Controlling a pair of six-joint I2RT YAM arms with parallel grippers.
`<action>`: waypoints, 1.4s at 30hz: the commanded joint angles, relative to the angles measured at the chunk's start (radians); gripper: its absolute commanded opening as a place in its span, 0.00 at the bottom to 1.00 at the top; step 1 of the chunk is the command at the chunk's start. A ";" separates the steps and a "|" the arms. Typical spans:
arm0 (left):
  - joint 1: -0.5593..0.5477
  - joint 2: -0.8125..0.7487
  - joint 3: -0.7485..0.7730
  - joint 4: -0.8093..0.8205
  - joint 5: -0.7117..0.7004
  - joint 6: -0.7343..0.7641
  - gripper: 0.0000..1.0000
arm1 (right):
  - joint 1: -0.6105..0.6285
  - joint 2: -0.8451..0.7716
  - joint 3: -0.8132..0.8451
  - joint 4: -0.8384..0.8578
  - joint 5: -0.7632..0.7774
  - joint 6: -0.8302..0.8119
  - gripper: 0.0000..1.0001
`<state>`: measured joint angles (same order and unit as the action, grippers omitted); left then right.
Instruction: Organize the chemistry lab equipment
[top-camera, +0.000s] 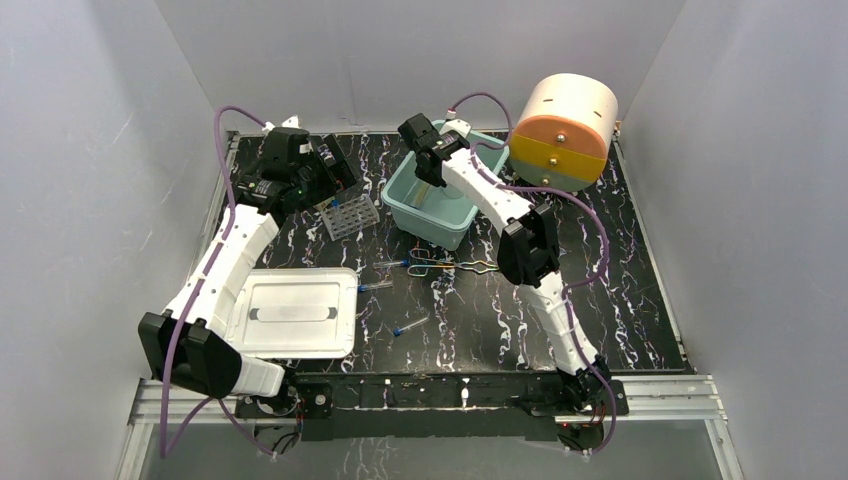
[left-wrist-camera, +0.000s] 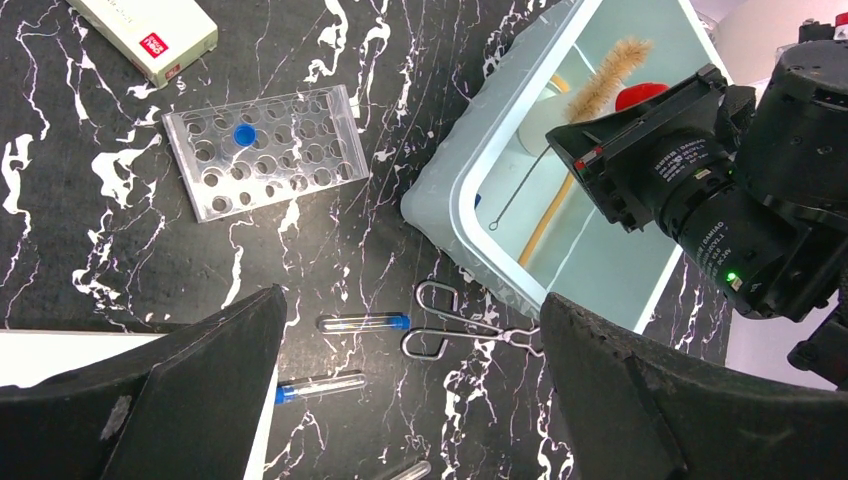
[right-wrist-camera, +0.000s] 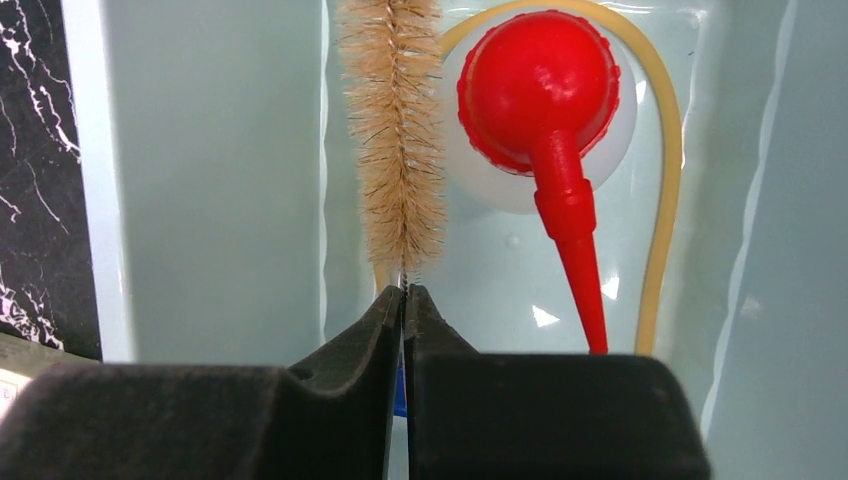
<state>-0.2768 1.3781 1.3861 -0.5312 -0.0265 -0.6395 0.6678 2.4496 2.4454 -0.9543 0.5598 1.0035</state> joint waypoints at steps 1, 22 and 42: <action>0.007 0.002 0.015 -0.005 0.017 0.006 0.98 | 0.004 -0.008 0.048 0.040 0.003 -0.035 0.15; 0.007 0.020 0.007 0.017 0.063 -0.004 0.98 | 0.018 -0.541 -0.475 0.432 -0.379 -0.560 0.40; -0.001 0.001 -0.213 0.102 0.239 -0.008 0.91 | 0.073 -1.140 -1.344 0.615 -0.785 -0.830 0.53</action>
<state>-0.2768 1.4265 1.1954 -0.4686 0.1421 -0.6788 0.7101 1.3979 1.1629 -0.4671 -0.2264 0.2062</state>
